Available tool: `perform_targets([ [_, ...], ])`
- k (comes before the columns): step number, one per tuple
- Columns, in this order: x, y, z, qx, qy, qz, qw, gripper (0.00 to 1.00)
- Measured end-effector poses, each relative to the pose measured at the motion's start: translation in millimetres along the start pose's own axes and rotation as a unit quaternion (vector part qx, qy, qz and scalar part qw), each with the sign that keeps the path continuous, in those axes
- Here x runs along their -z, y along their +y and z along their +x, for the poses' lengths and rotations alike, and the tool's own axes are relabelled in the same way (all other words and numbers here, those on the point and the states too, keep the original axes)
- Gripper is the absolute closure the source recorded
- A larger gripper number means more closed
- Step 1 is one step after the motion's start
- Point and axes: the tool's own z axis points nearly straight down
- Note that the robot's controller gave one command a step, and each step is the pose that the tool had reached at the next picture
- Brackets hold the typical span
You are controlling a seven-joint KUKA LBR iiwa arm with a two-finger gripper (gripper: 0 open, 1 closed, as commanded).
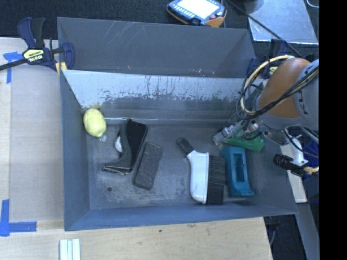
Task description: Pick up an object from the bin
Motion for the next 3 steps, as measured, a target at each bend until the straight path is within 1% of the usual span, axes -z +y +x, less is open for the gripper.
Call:
perform_targets([
  [1,24,37,15.9,-0.040,-0.0009,-0.003,0.9992,0.00],
  [2,3,14,7.2,-0.142,0.0036,-0.010,0.9898,0.00],
  [3,0,22,14.0,-0.038,0.0020,-0.012,0.9992,0.00],
])
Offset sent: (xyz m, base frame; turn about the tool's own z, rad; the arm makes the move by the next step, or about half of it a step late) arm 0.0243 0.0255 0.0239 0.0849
